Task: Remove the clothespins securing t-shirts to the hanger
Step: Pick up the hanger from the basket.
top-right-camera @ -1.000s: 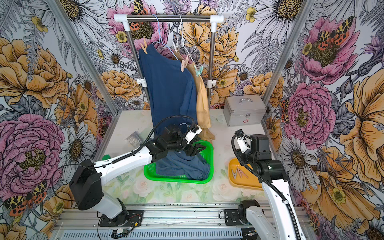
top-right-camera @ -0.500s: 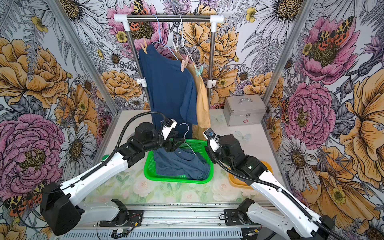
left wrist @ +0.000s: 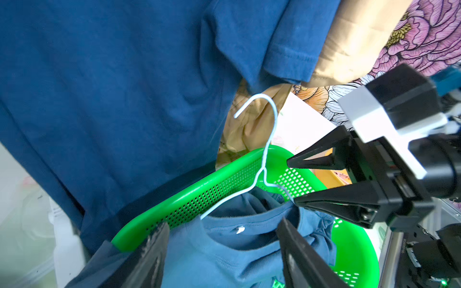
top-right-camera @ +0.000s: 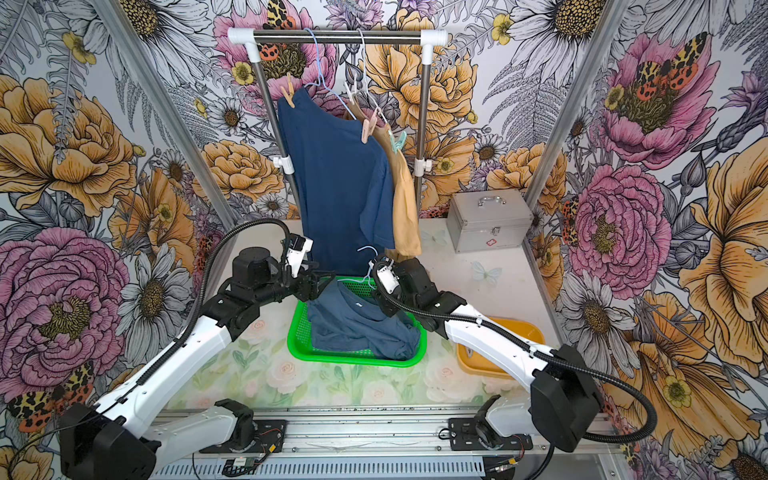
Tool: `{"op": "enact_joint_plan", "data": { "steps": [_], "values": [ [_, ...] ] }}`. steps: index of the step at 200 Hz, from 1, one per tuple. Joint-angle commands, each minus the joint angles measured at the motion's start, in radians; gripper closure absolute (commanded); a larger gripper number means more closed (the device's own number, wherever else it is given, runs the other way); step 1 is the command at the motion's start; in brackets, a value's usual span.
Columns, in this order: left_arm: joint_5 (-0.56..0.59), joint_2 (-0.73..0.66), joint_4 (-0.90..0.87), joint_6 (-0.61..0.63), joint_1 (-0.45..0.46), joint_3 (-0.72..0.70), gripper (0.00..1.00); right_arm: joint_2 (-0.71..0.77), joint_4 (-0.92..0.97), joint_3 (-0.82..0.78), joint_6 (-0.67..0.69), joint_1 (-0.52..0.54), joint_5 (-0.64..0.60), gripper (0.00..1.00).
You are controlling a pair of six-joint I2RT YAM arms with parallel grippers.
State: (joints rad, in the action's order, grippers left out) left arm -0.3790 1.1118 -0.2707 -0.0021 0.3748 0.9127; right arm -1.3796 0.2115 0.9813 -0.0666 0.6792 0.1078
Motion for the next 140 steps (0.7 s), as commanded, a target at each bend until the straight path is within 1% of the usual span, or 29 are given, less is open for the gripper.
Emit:
{"op": "enact_joint_plan", "data": {
  "steps": [1,31,82,93,111,140],
  "values": [
    [-0.031,-0.027,-0.018,-0.004,-0.017,-0.023,0.29,-0.05,-0.113,0.057,-0.059,-0.022,0.088,0.47],
    [-0.028,-0.029,-0.018,0.002,-0.028,-0.035,0.29,-0.123,-0.179,0.086,-0.086,-0.047,0.189,0.48],
    [-0.044,-0.033,-0.033,0.009,-0.058,-0.032,0.29,-0.197,-0.216,0.127,-0.1,-0.054,0.278,0.51],
    [-0.05,-0.036,-0.037,0.01,-0.07,-0.034,0.29,-0.207,-0.219,0.132,-0.098,-0.054,0.292,0.53],
    [-0.062,-0.04,-0.042,0.008,-0.086,-0.037,0.29,-0.216,-0.231,0.134,-0.1,-0.053,0.324,0.61],
    [-0.069,-0.044,-0.044,0.007,-0.106,-0.043,0.29,-0.204,-0.232,0.129,-0.095,-0.037,0.339,0.74]
  ]
}}
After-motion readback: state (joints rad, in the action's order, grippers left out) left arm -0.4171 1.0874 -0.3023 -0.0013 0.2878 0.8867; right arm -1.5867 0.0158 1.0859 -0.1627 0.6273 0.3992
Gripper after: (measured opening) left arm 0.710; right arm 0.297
